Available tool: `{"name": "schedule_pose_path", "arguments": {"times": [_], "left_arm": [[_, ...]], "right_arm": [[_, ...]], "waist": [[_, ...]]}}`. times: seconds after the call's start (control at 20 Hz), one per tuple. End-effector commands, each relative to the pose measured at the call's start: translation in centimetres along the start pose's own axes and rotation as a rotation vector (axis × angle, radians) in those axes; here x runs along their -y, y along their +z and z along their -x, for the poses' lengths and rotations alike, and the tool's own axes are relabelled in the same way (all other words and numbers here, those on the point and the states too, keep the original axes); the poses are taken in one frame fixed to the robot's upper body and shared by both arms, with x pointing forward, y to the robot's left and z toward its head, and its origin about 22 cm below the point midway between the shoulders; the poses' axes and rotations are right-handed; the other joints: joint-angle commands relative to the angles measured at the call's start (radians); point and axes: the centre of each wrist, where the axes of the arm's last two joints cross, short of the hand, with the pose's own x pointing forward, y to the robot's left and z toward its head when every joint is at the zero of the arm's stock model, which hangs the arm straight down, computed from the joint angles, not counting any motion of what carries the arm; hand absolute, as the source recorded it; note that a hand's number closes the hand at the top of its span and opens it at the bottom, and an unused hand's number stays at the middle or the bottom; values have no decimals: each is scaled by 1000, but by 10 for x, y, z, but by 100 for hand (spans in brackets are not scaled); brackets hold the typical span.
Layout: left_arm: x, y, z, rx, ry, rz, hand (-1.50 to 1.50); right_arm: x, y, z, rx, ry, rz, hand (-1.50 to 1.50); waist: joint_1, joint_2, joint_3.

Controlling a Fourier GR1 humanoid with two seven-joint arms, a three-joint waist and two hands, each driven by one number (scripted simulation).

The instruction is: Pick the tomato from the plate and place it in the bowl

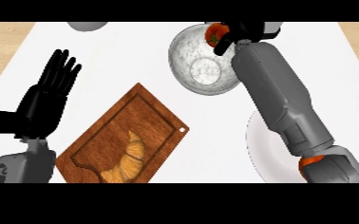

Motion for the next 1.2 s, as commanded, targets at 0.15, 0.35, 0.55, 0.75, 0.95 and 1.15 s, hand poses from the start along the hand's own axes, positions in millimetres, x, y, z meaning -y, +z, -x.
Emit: {"name": "schedule_pose_path", "arguments": {"times": [0.15, 0.35, 0.55, 0.75, 0.95, 1.15], "left_arm": [[6, 4, 1, 12, 11, 30, 0], [9, -15, -16, 13, 5, 17, 0], [8, 1, 4, 7, -1, 17, 0], [8, 0, -7, 0, 6, 23, 0], [-15, 7, -6, -3, 11, -2, 0], [-18, 19, 0, -4, 0, -62, 0]], "right_arm": [[-17, -17, 28, -27, -112, -225, -150], [-22, -17, 35, 86, -253, -138, -150], [-2, -26, 48, 126, -513, 0, -150], [5, -27, 45, 62, -755, 115, -150], [22, -40, 80, 53, -805, 181, -150], [36, -42, 107, -6, -828, 189, -150]], "waist": [[27, 8, 1], [14, 7, 2], [7, 4, 2], [9, 1, 3], [-10, -6, 1], [-41, -21, 0]]}}
